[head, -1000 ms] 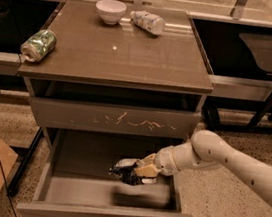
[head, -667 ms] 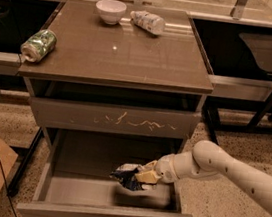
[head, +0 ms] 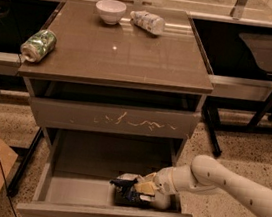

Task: Place blue chip bag into middle drawer

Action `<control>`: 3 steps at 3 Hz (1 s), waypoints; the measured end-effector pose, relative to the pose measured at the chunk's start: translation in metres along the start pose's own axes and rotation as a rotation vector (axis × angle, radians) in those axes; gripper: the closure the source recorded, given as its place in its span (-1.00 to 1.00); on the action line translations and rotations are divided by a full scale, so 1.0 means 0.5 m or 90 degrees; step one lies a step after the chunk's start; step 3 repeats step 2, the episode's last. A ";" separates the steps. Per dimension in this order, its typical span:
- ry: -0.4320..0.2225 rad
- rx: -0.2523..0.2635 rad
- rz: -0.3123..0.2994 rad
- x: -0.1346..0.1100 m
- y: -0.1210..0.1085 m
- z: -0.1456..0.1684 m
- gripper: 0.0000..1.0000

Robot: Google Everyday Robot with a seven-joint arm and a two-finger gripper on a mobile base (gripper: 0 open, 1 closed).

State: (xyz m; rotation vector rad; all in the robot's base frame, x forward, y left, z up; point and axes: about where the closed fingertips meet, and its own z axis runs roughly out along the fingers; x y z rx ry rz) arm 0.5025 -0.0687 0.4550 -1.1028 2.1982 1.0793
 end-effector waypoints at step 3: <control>-0.044 -0.012 0.036 0.029 0.004 0.018 -0.94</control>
Offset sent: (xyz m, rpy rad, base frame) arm -0.0072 0.0012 -0.0114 0.0589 0.0215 -0.0432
